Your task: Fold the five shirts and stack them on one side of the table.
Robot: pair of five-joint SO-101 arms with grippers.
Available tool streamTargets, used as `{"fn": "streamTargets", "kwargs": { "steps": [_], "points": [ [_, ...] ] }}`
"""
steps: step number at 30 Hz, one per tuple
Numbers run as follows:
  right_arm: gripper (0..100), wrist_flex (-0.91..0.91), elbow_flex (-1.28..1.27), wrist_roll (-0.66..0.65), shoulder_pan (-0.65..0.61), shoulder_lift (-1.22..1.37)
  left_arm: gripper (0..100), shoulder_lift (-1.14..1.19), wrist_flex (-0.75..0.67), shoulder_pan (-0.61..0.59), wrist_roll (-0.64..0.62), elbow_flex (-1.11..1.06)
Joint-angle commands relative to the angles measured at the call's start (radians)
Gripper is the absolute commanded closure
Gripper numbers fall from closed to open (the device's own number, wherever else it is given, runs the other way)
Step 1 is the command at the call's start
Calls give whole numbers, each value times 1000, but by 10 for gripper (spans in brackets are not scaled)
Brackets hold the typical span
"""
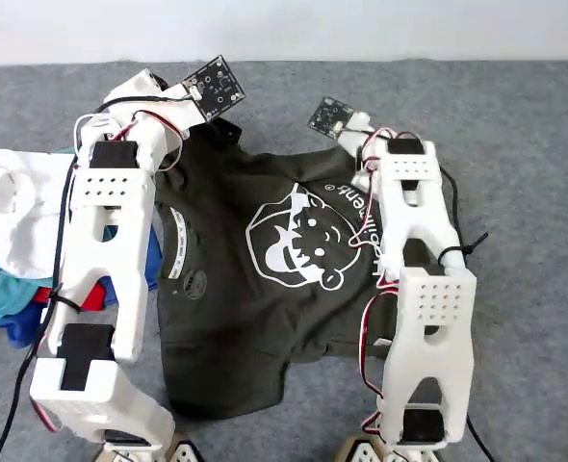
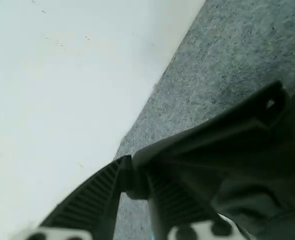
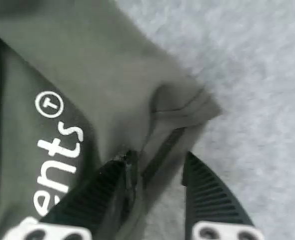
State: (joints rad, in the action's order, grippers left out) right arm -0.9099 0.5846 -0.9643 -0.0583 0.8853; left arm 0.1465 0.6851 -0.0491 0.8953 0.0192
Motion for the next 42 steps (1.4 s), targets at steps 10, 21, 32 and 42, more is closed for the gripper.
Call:
{"fn": "streamTargets", "kwargs": {
  "steps": [10,21,32,42],
  "points": [
    [926,-88,106,18,153,2,987,-18,74,5,8,59],
    [878,-461,328,26,150,-12,987,-18,75,17,8,59],
    [760,-323,557,296,113,114,987,-18,89,38,6,59],
    [760,-99,557,390,45,321,987,-18,97,60,6,59]
  ]
}}
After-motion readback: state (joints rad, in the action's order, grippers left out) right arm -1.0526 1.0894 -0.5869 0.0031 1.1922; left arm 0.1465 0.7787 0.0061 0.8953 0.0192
